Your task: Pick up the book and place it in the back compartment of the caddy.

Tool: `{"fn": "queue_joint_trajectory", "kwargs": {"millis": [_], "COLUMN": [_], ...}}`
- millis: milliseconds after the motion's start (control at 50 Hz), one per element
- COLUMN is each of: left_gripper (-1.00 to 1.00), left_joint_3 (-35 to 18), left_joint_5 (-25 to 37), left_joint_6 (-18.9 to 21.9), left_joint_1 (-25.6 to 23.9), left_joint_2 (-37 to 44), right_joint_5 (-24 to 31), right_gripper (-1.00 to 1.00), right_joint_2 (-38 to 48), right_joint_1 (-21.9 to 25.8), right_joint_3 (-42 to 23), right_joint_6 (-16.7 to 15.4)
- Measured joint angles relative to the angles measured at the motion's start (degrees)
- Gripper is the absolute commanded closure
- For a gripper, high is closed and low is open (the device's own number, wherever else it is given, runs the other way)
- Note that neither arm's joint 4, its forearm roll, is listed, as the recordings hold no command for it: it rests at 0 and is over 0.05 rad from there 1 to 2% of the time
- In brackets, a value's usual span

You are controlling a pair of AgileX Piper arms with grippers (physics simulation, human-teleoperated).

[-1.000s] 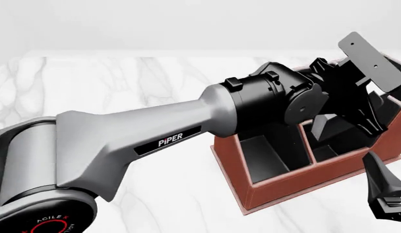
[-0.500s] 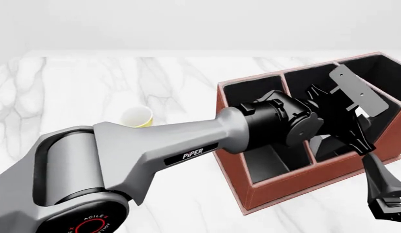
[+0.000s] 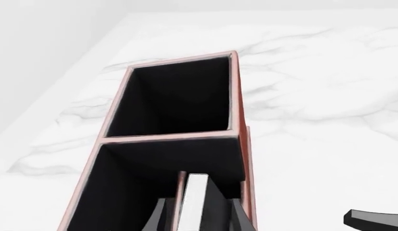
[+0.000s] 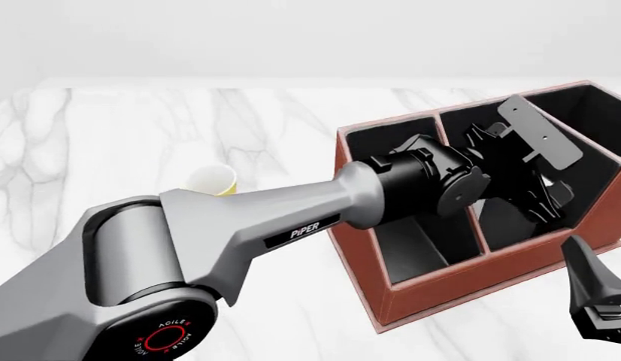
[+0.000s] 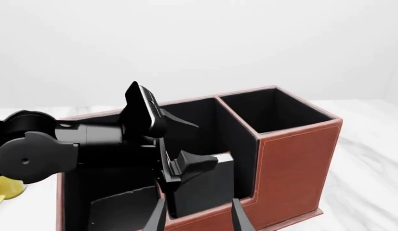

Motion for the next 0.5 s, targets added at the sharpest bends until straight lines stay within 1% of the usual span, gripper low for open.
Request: {"fn": "queue_joint_trajectory", "kwargs": {"millis": [160, 240, 400, 500], "left_gripper": [-1.00, -1.00, -1.00, -1.00], "left_joint_3": [2.1, 4.2, 11.0, 17.5], "left_joint_5": [-0.1, 0.0, -0.3, -2.0], "left_joint_6": [0.2, 0.9, 3.8, 6.2], "left_joint_1": [0.4, 0.6, 1.3, 3.0], "left_joint_2": [-3.5, -6.6, -15.1, -22.3], "right_joint_5": [-0.1, -0.1, 0.0, 0.0], "right_gripper": [-1.00, -1.00, -1.00, -1.00], "right_joint_2": [0.1, 0.1, 0.1, 0.1], "right_joint_1": [-0.1, -0.1, -0.2, -0.2], "right_joint_3": [0.0, 0.0, 0.0, 0.0], "right_joint_6": [0.0, 0.0, -0.1, -0.3]}}
